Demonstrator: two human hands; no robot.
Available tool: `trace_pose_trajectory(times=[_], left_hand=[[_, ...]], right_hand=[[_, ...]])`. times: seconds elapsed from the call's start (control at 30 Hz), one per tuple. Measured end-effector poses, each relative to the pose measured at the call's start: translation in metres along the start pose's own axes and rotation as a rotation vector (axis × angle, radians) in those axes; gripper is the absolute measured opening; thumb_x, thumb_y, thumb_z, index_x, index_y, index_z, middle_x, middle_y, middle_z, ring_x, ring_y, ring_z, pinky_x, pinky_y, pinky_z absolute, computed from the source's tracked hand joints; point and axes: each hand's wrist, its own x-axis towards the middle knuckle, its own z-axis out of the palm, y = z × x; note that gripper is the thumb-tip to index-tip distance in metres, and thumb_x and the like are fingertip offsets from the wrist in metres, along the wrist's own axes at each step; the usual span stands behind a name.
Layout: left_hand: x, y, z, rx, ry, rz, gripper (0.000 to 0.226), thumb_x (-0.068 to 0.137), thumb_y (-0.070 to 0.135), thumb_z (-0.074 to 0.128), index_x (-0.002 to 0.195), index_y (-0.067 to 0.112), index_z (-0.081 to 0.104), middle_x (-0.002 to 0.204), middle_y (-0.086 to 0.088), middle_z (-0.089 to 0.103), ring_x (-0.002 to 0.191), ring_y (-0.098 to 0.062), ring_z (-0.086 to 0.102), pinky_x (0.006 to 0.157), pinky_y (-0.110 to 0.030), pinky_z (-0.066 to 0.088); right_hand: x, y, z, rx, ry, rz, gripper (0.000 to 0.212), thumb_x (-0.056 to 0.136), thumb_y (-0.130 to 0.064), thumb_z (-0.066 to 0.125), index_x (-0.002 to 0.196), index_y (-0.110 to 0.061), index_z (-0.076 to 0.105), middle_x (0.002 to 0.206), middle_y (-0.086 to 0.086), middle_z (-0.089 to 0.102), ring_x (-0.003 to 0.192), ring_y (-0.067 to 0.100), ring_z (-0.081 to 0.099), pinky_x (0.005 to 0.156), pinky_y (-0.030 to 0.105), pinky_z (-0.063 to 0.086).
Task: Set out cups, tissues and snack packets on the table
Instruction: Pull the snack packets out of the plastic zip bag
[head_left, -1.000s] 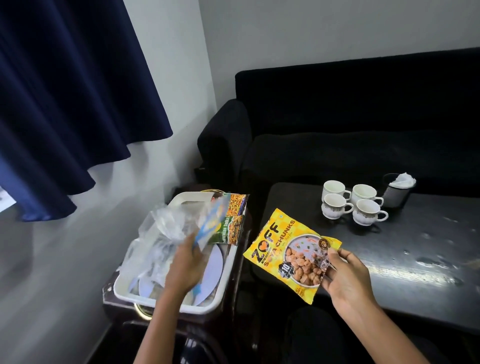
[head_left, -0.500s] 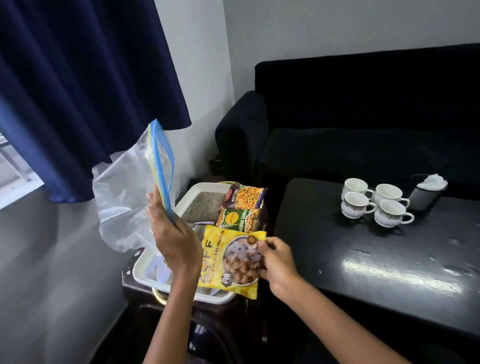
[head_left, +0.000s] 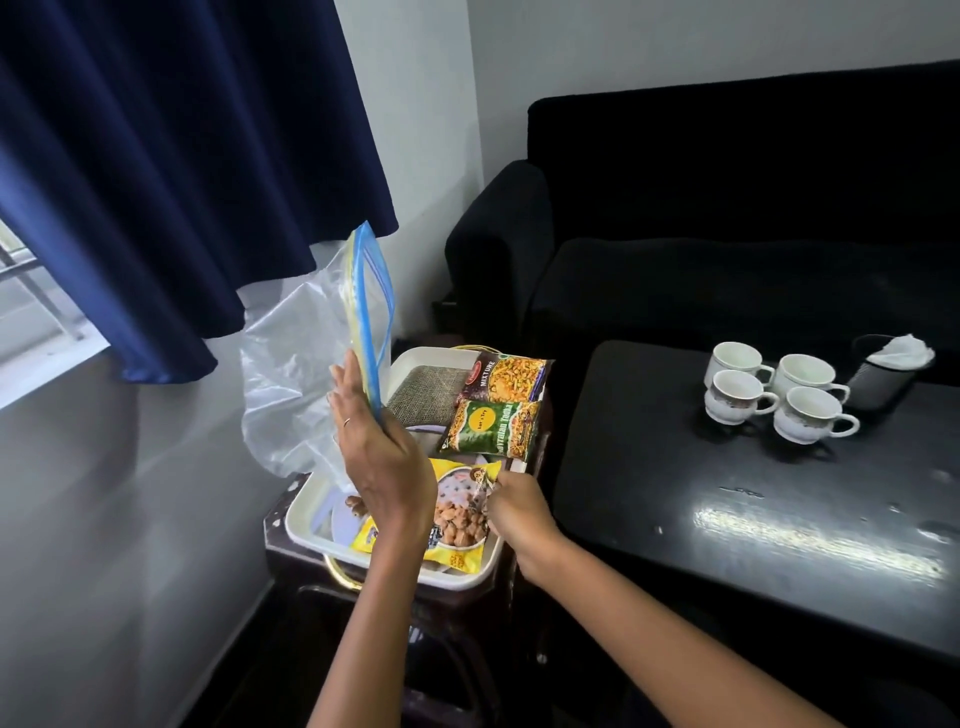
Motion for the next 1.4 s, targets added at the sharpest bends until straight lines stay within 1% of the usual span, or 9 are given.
trace_pose_trajectory(times=[0.1,0.3,0.4,0.67,0.83,1.07,1.2,1.3,1.4], left_hand=[[-0.005,0.002,0.003,0.018,-0.040,0.010,0.058,0.098,-0.002,0.033,0.149,0.025,0.025,0.156,-0.004,0.028,0.146,-0.027,0.022,0.115,-0.052,0.028],[-0.030,0.024,0.014,0.019,-0.237,0.091,0.059,0.097,0.000,0.035,0.147,0.027,0.019,0.155,0.008,0.016,0.148,-0.022,0.010,0.118,-0.053,0.021],[-0.045,0.038,0.021,0.013,-0.382,0.163,0.057,0.098,0.006,0.033,0.146,0.033,0.019,0.158,0.010,0.006,0.149,-0.015,0.000,0.120,-0.048,0.015],[-0.067,0.050,0.028,-0.001,-0.751,0.285,0.070,0.084,0.058,0.031,0.149,0.043,0.011,0.155,0.025,-0.019,0.146,-0.002,-0.012,0.120,-0.051,0.007],[-0.060,0.059,0.026,-0.073,-0.410,0.010,0.090,0.071,0.084,0.022,0.149,0.039,0.018,0.155,0.023,-0.023,0.145,-0.003,-0.014,0.116,-0.046,-0.007],[-0.042,0.054,0.022,-0.659,-0.466,-0.904,0.108,0.060,0.061,0.066,0.151,0.032,0.016,0.159,-0.009,0.015,0.137,-0.036,0.035,0.102,-0.062,0.039],[-0.045,0.048,0.023,-0.783,-0.640,-0.907,0.078,0.068,0.048,0.067,0.139,0.026,0.045,0.139,-0.009,0.051,0.127,-0.028,0.049,0.093,-0.056,0.050],[-0.050,0.054,0.025,-0.740,-0.710,-0.793,0.072,0.068,0.049,0.067,0.133,0.025,0.049,0.130,-0.005,0.060,0.119,-0.024,0.057,0.096,-0.057,0.048],[-0.056,0.058,0.024,-0.700,-0.803,-0.695,0.068,0.067,0.052,0.072,0.127,0.026,0.053,0.117,0.001,0.069,0.107,-0.019,0.066,0.100,-0.054,0.045]], right_hand=[[-0.008,-0.005,-0.009,-0.017,0.055,-0.131,0.051,0.095,-0.008,0.038,0.146,-0.015,0.032,0.149,0.003,0.037,0.124,0.016,0.049,0.096,0.029,0.041],[-0.027,-0.050,-0.040,0.407,-0.123,-0.350,0.092,0.070,-0.063,0.065,0.146,-0.030,0.025,0.154,-0.006,0.028,0.139,0.007,0.028,0.110,0.030,0.025],[-0.032,-0.070,-0.060,0.516,-0.159,-0.398,0.109,0.055,-0.064,0.073,0.146,-0.033,0.021,0.152,-0.006,0.032,0.137,0.009,0.032,0.116,0.041,0.022],[-0.030,-0.076,-0.099,0.730,0.112,-0.464,0.037,0.096,-0.008,0.049,0.130,-0.022,0.048,0.115,-0.003,0.065,0.112,0.023,0.062,0.102,0.045,0.045],[-0.039,-0.071,-0.133,0.847,0.097,-0.382,0.029,0.097,-0.005,0.044,0.107,-0.030,0.054,0.111,-0.003,0.064,0.097,0.030,0.069,0.067,0.048,0.060],[-0.049,-0.062,-0.172,0.947,-0.029,-0.222,0.030,0.097,0.001,0.038,0.121,-0.009,0.053,0.115,0.014,0.068,0.086,0.034,0.072,0.062,0.049,0.060],[-0.047,-0.056,-0.167,0.631,0.317,-0.249,0.033,0.098,0.003,0.037,0.121,-0.016,0.050,0.100,0.005,0.062,0.068,0.014,0.072,0.048,0.028,0.056],[-0.038,-0.039,-0.156,0.053,0.578,-0.382,0.039,0.096,0.001,0.033,0.132,-0.015,0.036,0.127,0.012,0.054,0.108,0.030,0.059,0.082,0.041,0.050],[-0.040,-0.028,-0.139,-0.284,0.641,-0.607,0.076,0.090,0.013,0.034,0.149,-0.026,0.006,0.159,0.006,0.011,0.145,0.014,0.017,0.114,0.037,0.030]])
